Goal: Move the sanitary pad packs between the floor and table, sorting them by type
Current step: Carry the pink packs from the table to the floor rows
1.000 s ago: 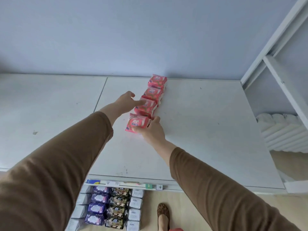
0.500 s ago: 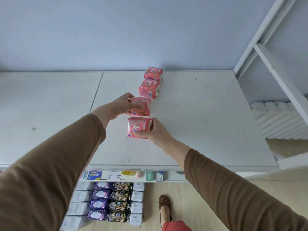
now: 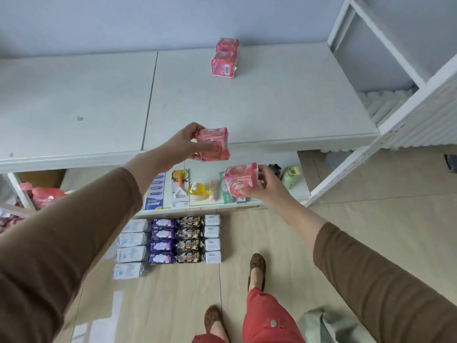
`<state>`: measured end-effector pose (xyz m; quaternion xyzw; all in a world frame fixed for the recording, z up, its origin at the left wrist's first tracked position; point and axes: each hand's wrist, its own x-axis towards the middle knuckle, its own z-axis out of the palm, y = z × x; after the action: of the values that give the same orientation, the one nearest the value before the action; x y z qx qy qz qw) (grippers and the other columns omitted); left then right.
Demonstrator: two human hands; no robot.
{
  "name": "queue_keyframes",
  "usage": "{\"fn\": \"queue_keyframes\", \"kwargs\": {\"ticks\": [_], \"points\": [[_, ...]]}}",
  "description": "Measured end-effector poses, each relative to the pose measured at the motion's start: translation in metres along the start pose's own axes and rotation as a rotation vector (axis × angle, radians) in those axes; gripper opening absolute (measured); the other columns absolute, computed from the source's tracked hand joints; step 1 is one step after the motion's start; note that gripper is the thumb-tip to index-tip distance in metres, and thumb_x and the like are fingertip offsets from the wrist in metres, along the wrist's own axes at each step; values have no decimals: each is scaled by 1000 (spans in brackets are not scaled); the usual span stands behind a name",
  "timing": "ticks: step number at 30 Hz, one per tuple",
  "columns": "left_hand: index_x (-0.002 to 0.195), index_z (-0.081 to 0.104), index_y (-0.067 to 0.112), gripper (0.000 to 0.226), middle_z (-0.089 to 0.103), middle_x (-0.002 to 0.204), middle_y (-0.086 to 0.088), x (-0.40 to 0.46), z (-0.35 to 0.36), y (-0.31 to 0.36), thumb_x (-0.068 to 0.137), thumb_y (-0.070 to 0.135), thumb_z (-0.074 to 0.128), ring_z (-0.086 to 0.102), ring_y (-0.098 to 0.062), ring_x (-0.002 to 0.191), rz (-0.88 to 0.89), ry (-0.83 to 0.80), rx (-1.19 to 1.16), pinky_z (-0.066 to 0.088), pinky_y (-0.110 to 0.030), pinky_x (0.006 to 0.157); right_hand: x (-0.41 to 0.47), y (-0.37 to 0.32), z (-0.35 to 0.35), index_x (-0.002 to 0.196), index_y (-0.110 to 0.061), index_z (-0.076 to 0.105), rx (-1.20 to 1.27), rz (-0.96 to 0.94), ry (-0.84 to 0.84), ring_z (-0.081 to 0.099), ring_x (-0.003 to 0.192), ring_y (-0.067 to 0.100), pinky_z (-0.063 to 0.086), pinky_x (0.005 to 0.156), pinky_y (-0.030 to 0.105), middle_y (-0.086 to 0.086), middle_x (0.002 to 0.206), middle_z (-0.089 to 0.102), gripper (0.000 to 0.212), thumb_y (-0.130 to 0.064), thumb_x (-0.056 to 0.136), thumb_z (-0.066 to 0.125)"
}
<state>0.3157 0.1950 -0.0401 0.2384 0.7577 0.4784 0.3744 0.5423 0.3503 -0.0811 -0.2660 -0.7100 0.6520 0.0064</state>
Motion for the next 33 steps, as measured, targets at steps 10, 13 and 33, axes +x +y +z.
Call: {"fn": "queue_keyframes", "kwargs": {"ticks": [10, 13, 33], "points": [[103, 51, 23, 49, 67, 103, 1, -54, 90, -140, 70, 33, 86, 68, -23, 89, -180, -50, 240, 58, -39, 79, -60, 141, 0, 122, -16, 52, -87, 173, -17, 67, 89, 3, 51, 77, 16, -9, 108, 64, 57, -4, 75, 82], [105, 50, 23, 54, 67, 100, 1, -52, 122, -194, 69, 35, 88, 68, -25, 88, -238, -24, 243, 59, -42, 74, -61, 198, -3, 116, -23, 54, -119, 203, -7, 64, 81, -7, 48, 76, 18, -9, 106, 63, 55, -14, 72, 87], [112, 47, 23, 58, 63, 100, 1, 175, 257, -564, 70, 36, 85, 61, -16, 75, -273, -11, 533, 44, -25, 54, 128, 591, 54, 112, -37, 47, -302, 227, 16, 55, 97, 1, 42, 69, 16, -7, 111, 47, 52, -19, 72, 75]]}}
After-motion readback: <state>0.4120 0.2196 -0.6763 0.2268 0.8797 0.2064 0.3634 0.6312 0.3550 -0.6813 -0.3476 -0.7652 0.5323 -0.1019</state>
